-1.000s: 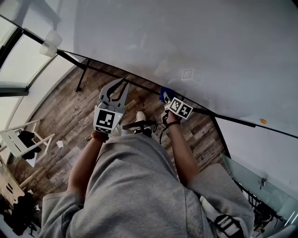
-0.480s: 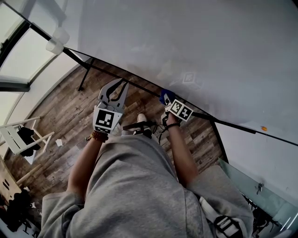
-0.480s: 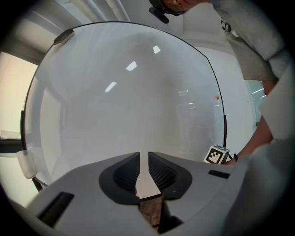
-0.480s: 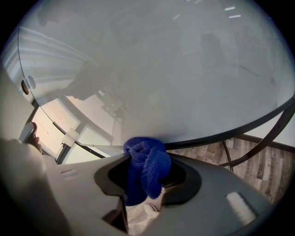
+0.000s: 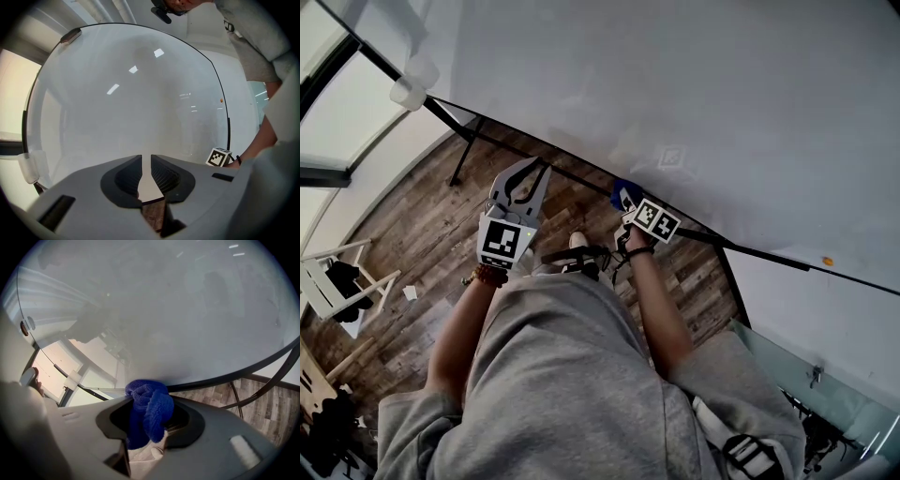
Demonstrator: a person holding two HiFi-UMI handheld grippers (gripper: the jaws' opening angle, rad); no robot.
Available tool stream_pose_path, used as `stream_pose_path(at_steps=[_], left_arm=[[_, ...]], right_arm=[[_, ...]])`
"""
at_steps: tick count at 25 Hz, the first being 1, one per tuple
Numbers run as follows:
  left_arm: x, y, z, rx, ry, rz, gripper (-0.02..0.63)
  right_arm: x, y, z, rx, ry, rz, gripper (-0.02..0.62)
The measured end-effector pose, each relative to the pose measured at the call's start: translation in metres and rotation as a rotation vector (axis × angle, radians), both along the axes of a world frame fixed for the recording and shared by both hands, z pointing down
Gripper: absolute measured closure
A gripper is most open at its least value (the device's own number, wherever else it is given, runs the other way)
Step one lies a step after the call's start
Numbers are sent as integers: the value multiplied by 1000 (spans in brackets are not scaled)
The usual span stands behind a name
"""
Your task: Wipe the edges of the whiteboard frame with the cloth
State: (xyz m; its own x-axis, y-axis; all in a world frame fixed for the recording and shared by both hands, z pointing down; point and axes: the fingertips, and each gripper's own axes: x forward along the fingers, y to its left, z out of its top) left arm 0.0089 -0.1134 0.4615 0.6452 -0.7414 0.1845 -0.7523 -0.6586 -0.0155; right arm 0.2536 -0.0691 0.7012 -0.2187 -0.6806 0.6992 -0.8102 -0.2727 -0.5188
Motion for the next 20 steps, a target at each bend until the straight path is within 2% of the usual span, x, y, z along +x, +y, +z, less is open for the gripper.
stream_pose_path(at_steps=[4,9,14,20], left_arm=[[-16,-9,-3,19,-3,21,554],[-40,-16,-15,27,-33,71,554],[-55,-30,-10,8,-43,45,554],[-47,-43,4,-9,-30,15,554]], right_arm=[[-12,-13,-1,18,0,-1,422],[-24,-19,-1,-20,13,2,422],[-34,-19,-1,-27,-11,10,422],[-56,-33,-2,-5,-41,-26,422]])
